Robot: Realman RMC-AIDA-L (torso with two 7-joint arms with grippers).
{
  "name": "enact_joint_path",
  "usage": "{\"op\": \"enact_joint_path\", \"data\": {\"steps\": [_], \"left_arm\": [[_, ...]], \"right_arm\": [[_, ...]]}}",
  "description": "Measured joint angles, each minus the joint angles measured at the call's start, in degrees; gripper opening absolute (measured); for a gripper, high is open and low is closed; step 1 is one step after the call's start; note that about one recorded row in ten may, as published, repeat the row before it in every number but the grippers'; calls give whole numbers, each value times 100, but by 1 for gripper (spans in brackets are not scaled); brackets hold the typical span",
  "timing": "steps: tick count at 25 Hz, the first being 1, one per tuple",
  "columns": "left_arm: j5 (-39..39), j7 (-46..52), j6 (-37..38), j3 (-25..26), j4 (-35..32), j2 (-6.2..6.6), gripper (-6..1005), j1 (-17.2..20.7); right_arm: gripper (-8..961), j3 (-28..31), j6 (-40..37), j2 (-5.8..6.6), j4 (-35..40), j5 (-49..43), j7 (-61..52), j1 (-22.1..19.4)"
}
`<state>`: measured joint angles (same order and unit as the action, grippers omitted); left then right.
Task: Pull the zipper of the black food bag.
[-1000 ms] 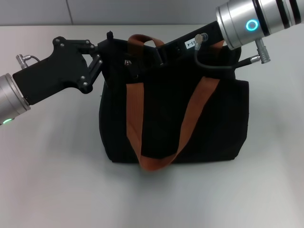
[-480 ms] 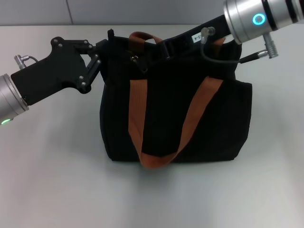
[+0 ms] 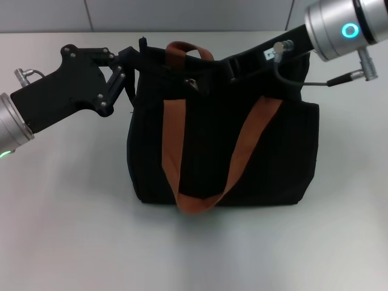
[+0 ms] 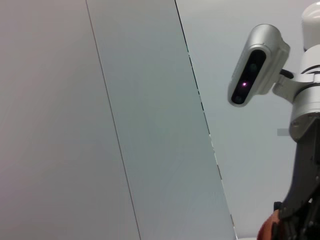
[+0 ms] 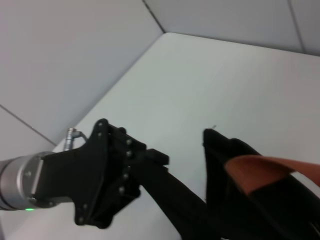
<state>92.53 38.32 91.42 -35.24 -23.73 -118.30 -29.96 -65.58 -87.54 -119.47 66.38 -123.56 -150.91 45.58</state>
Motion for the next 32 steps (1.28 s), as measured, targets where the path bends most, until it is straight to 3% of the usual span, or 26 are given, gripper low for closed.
{"op": "enact_joint_path", "data": {"steps": [16,27,32], "left_arm": [[-30,0,25,26,-10,9,30,144],[-42,2,3,62,-10,10,30,201],[-43,5,16,61,-9,8,30,210]], "right_arm": [[-2,-373,-110,-34,1914,-564,-832,-1184],[0,-275,-161,-35,2623,-793,-881,-1724],[33,-236,-221,-21,2580,-188,-659,-1753]]}}
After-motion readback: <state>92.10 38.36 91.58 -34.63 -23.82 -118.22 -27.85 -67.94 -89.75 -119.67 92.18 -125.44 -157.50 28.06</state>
